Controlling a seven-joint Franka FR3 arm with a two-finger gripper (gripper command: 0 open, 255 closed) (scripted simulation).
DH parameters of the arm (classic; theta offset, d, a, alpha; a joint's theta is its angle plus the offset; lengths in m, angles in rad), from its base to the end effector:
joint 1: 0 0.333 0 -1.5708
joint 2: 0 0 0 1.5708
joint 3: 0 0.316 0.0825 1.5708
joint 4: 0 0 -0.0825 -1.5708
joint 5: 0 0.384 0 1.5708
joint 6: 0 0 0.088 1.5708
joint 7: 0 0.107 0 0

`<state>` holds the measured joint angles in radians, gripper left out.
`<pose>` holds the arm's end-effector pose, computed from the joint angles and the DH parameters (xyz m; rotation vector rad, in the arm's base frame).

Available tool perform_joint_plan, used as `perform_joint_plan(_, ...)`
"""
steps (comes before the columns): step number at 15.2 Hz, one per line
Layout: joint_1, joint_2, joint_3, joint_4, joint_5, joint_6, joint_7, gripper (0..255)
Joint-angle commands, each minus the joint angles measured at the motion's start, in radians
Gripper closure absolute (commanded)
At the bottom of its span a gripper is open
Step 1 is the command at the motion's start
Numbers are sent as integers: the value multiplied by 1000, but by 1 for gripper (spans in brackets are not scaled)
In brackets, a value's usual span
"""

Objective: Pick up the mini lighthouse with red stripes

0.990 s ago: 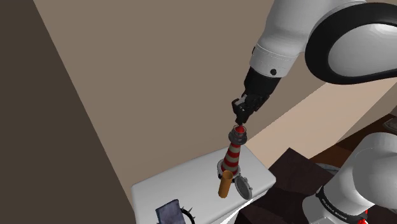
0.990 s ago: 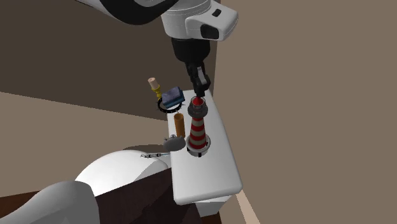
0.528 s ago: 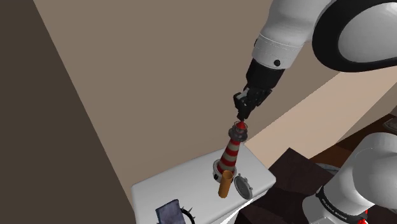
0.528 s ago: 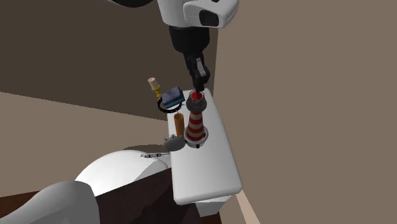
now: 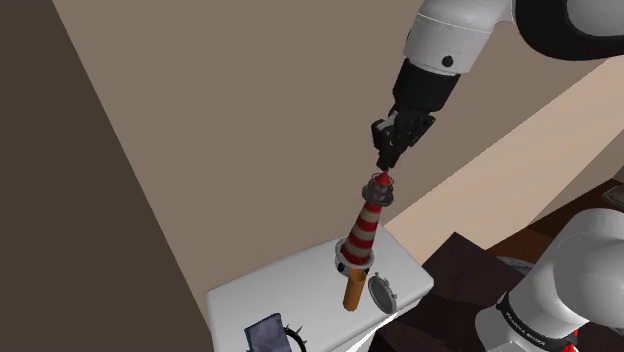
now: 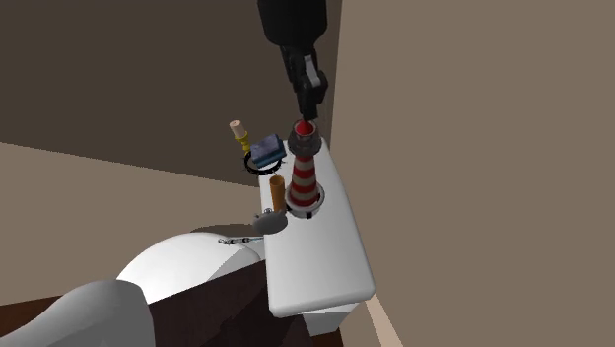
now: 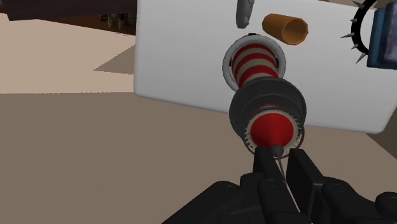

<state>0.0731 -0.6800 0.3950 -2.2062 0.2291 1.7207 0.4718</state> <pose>0.3024 0.2229 0.6167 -3.0796 0.1274 -0.2281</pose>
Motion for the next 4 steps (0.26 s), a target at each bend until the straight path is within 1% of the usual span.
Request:
perform_joint_plan(1,-3,6,-4,30,-4,-23,1,255)
perform_joint_plan(4,-4,10,-6,48,-7,-38,2,255)
